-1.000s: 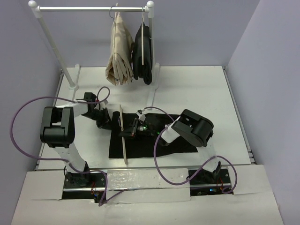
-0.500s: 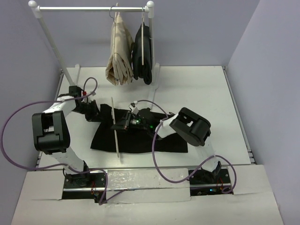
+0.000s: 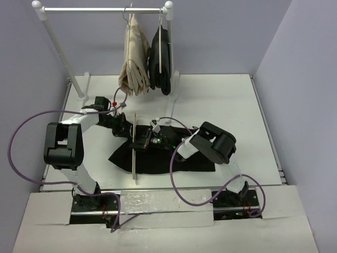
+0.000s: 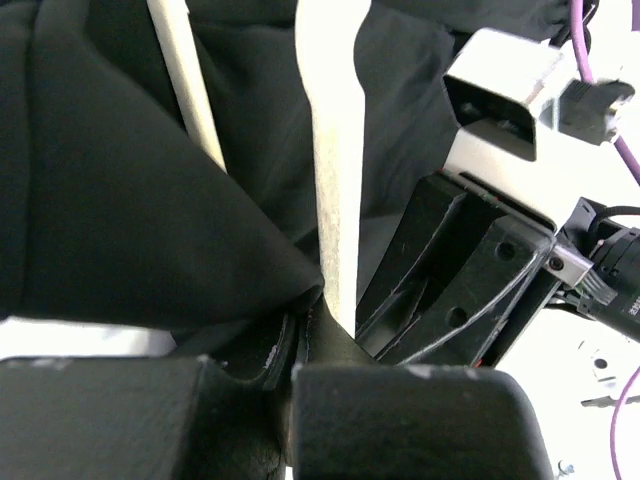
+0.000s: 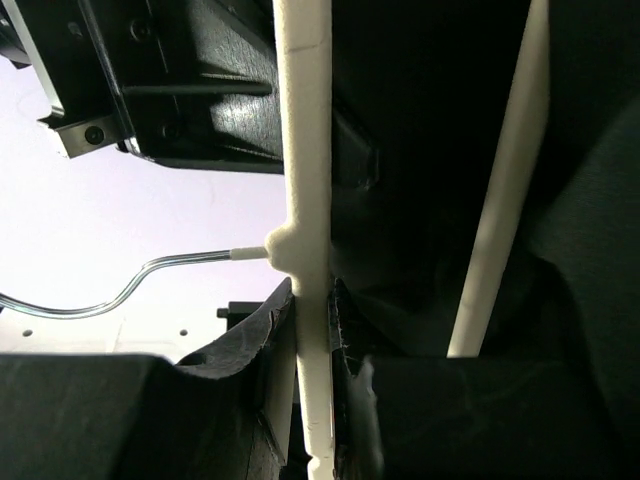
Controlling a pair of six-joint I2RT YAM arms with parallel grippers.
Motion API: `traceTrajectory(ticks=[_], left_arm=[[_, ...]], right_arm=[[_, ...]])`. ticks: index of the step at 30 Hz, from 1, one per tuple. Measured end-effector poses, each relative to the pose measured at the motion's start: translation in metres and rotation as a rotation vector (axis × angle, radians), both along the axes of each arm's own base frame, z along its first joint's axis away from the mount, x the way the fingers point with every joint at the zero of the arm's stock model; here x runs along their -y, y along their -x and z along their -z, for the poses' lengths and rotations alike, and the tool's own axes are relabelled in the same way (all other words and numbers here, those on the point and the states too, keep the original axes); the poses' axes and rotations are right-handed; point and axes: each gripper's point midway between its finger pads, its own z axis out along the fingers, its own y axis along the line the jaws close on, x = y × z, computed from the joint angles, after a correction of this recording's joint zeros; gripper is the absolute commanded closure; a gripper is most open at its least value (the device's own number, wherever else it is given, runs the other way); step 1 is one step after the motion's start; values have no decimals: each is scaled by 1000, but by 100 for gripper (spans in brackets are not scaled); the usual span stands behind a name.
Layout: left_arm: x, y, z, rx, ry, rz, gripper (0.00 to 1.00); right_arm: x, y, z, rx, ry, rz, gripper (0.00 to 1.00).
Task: Place the trousers on the hanger
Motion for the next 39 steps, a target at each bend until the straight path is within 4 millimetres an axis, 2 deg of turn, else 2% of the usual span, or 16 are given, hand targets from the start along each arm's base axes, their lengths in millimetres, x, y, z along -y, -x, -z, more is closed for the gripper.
traceTrajectory(ticks=[3, 6, 10, 14, 18, 23, 27, 29, 39], left_arm=[[9, -2, 8, 5, 6, 17, 99], [21, 5, 23, -1, 7, 50, 91], [30, 14, 36, -27, 11, 73, 76], [36, 18, 35, -20, 51, 111, 61], [39, 22, 36, -5, 89, 158, 47], [41, 21, 33, 14, 124, 175, 46], [42, 19, 29, 23, 177, 149, 59], [43, 17, 24, 39, 202, 134, 59], [45, 9, 15, 80, 299, 96, 37]], right_arm=[[3, -1, 4, -8, 8, 13, 100], [6, 1, 8, -12, 14, 15, 100], [14, 8, 16, -19, 23, 13, 100], [26, 13, 16, -12, 13, 18, 100], [28, 14, 14, -8, 3, 12, 100], [29, 14, 10, 3, -17, 6, 100], [34, 13, 12, 2, -14, 10, 100], [37, 13, 15, -3, -8, 10, 100], [44, 5, 3, 40, -49, -4, 100]])
